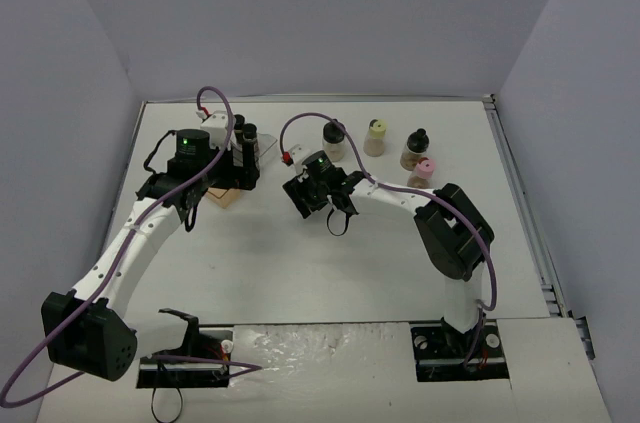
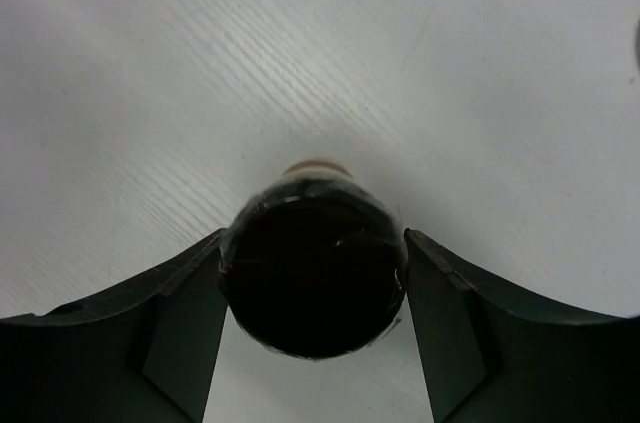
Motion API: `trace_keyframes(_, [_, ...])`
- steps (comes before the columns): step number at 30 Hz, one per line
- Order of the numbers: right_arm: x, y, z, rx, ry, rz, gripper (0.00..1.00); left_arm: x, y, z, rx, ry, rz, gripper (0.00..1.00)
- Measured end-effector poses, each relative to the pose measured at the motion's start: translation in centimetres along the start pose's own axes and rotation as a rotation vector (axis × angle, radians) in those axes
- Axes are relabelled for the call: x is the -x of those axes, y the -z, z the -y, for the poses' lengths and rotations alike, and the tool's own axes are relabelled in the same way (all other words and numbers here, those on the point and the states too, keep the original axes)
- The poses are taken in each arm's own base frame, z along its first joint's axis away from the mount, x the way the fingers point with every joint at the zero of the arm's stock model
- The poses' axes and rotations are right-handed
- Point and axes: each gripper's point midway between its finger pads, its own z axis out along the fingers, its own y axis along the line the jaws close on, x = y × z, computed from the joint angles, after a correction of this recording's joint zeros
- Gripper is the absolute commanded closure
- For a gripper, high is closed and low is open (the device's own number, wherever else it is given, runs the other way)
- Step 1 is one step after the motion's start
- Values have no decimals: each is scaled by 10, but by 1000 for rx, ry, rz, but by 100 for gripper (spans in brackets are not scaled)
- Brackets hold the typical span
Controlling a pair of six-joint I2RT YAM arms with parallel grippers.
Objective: Organize the condiment bottles
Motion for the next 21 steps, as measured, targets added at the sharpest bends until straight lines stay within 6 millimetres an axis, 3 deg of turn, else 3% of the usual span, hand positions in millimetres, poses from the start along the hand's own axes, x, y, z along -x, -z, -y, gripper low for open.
trace_keyframes(4, [-16, 3, -1, 2, -1, -33, 6, -4, -1, 18, -40, -18, -10, 3])
trace_keyframes(7, [-4, 20, -1, 1, -3, 8, 1, -6, -1, 27, -61, -23, -16, 3])
trace_keyframes(9, [11, 42, 1, -9, -4, 62, 0, -8, -1, 32, -69, -27, -20, 3])
trace_keyframes(14, [43, 122, 20, -97, -24, 238, 0, -9, -6, 48, -86, -31, -39, 3])
trace_keyframes(17, [39, 162, 40, -168, -71, 293, 0, -8, -17, 62, -108, -32, -57, 3])
trace_keyframes(21, [14, 195, 79, -286, -189, 326, 0, -16, -36, 87, -135, -63, -94, 3])
